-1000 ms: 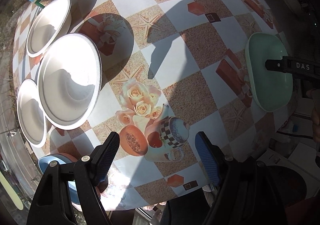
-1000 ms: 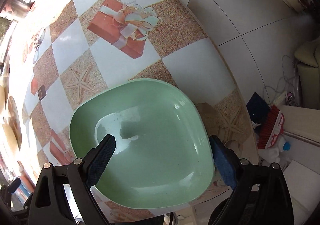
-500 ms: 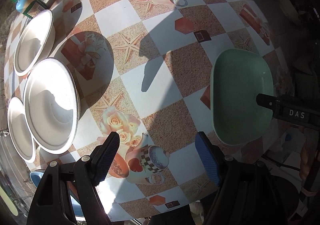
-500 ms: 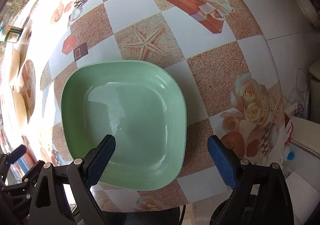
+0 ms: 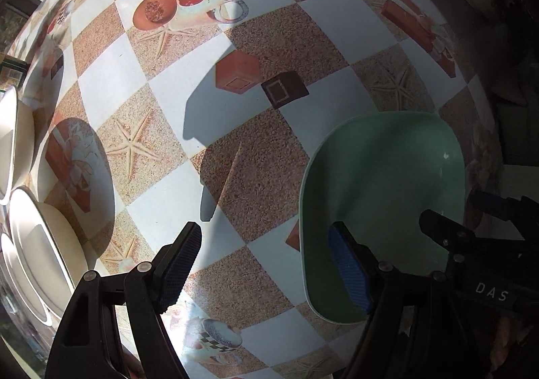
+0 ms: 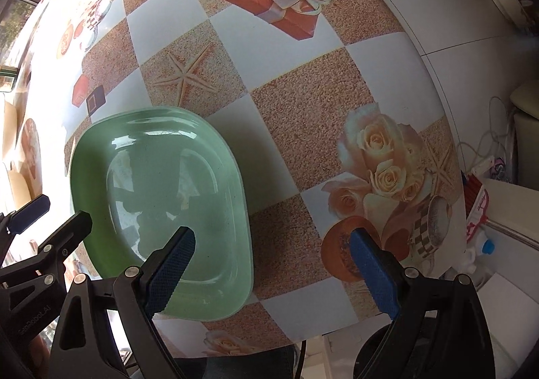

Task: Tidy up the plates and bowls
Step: 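Grasp the green square plate rim with the right gripper, then carry the green plate onto the blue plate stack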

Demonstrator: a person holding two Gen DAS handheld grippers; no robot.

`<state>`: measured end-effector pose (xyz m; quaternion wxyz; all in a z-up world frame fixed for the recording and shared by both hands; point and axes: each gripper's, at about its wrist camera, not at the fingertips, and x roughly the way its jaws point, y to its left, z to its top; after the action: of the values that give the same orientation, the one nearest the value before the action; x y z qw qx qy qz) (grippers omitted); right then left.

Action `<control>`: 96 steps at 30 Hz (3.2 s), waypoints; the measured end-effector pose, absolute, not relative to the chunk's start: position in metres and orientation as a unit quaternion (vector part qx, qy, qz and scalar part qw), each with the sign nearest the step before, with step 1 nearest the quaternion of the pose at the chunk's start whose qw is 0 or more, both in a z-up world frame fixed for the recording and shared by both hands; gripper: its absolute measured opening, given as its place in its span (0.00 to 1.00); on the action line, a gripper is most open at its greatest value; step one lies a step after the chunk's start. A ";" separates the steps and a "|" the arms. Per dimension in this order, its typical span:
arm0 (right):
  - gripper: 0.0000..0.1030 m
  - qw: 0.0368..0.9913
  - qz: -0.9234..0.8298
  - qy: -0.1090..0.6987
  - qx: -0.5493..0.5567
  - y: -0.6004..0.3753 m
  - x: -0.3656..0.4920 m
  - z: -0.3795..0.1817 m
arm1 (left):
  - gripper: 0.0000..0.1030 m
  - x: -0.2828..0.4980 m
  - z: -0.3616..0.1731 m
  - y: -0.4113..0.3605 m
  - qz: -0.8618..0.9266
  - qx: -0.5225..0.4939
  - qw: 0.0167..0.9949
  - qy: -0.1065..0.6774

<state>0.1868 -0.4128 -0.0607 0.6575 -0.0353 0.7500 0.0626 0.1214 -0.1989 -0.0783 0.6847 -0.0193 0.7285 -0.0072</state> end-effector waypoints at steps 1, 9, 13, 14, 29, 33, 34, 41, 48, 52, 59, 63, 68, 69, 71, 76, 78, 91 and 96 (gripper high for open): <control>0.91 0.656 0.064 0.751 -0.036 -0.412 0.187 -0.063 | 0.78 0.121 -0.083 -0.200 -0.009 -0.018 0.681 0.732; 0.58 0.651 0.090 0.751 -0.057 -0.397 0.183 -0.056 | 0.62 0.121 -0.078 -0.201 -0.010 -0.023 0.693 0.721; 0.28 0.643 0.124 0.752 -0.074 -0.384 0.177 -0.056 | 0.35 0.118 -0.072 -0.203 -0.022 -0.026 0.690 0.723; 0.25 0.640 0.125 0.754 -0.073 -0.382 0.176 -0.057 | 0.34 0.117 -0.072 -0.200 -0.019 -0.026 0.689 0.724; 0.17 0.600 0.187 0.771 -0.106 -0.307 0.125 -0.058 | 0.34 0.027 -0.075 -0.122 0.037 -0.059 0.674 0.735; 0.17 0.588 0.204 0.773 -0.125 -0.287 0.106 -0.060 | 0.35 0.004 -0.075 -0.102 0.050 -0.075 0.669 0.737; 0.17 0.585 0.208 0.774 -0.128 -0.282 0.101 -0.060 | 0.35 -0.003 -0.074 -0.097 0.052 -0.078 0.670 0.737; 0.17 0.586 0.228 0.763 -0.149 -0.254 0.084 -0.052 | 0.35 -0.049 -0.064 -0.063 0.071 -0.093 0.683 0.721; 0.17 0.592 0.244 0.751 -0.163 -0.231 0.074 -0.034 | 0.35 -0.054 -0.053 -0.053 0.088 -0.101 0.696 0.706; 0.17 0.594 0.250 0.745 -0.173 -0.220 0.067 -0.029 | 0.35 -0.074 -0.037 -0.071 0.097 -0.104 0.700 0.699; 0.17 0.596 0.261 0.736 -0.187 -0.208 0.043 -0.017 | 0.35 -0.086 -0.028 -0.076 0.111 -0.113 0.704 0.693; 0.17 0.597 0.266 0.732 -0.191 -0.204 0.030 -0.014 | 0.35 -0.093 -0.021 -0.075 0.119 -0.118 0.708 0.687; 0.17 0.599 0.275 0.726 -0.198 -0.197 0.014 -0.011 | 0.35 -0.095 -0.013 -0.081 0.134 -0.124 0.712 0.678; 0.17 0.599 0.277 0.724 -0.199 -0.196 0.011 -0.010 | 0.35 -0.097 -0.012 -0.080 0.137 -0.126 0.713 0.676; 0.17 0.600 0.283 0.720 -0.202 -0.193 0.004 -0.009 | 0.35 -0.101 -0.009 -0.080 0.145 -0.132 0.714 0.673; 0.17 0.601 0.299 0.711 -0.212 -0.181 -0.017 0.001 | 0.35 -0.111 -0.009 -0.078 0.163 -0.146 0.716 0.663; 0.17 0.600 0.304 0.708 -0.216 -0.176 -0.021 0.002 | 0.35 -0.117 -0.010 -0.076 0.170 -0.150 0.716 0.660; 0.17 0.574 0.346 0.702 -0.241 -0.118 -0.041 0.014 | 0.35 -0.161 0.014 -0.037 0.234 -0.177 0.701 0.650; 0.17 0.551 0.369 0.704 -0.253 -0.090 -0.079 -0.001 | 0.34 -0.180 0.013 -0.014 0.256 -0.171 0.693 0.652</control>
<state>-0.0785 -0.0901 -0.0011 0.5509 -0.2535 0.7043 0.3690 -0.1804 -0.0136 0.0135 0.6931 -0.1706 0.6519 0.2560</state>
